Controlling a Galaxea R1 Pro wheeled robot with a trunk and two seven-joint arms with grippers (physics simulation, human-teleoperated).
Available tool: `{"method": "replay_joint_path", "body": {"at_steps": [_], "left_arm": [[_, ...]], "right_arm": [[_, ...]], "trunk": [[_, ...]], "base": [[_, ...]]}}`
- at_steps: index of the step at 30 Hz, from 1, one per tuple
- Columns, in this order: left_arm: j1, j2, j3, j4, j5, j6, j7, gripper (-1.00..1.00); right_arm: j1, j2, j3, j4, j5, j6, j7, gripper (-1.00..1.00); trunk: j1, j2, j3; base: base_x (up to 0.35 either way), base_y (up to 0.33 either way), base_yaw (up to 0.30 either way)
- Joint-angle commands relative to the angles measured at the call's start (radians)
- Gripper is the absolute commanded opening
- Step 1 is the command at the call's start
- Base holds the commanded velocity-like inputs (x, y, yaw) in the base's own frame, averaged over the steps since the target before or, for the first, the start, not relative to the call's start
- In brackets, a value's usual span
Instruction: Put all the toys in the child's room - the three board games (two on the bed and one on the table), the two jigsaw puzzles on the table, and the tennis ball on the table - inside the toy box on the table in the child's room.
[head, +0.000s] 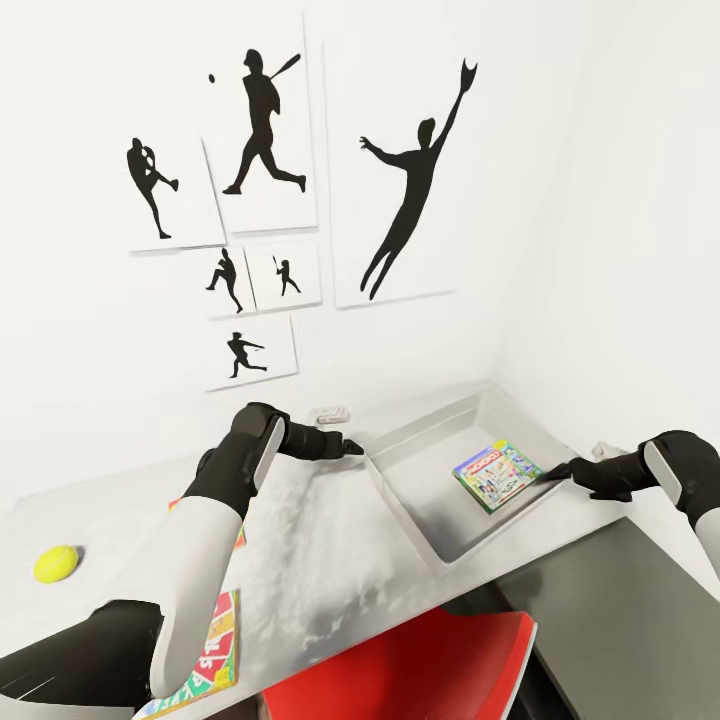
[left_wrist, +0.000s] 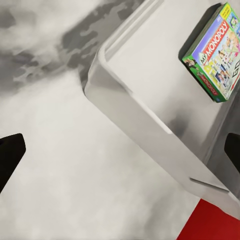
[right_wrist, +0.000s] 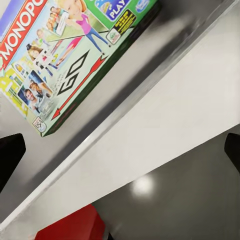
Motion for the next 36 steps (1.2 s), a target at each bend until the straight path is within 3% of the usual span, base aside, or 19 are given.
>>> {"method": "replay_joint_path", "body": {"at_steps": [1, 36], "left_arm": [[-0.001, 0.000, 0.001, -0.001, -0.010, 0.003, -0.008, 1.00], [-0.001, 0.000, 0.001, -0.001, -0.010, 0.003, -0.008, 1.00]], "right_arm": [[-0.001, 0.000, -0.002, 0.000, -0.003, 0.005, 0.000, 1.00], [-0.001, 0.000, -0.001, 0.000, -0.003, 0.005, -0.001, 1.00]], "trunk": [[0.001, -0.002, -0.002], [0.001, -0.002, -0.002]], "base": [[0.000, 0.000, -0.004], [0.000, 0.000, 0.000]]}}
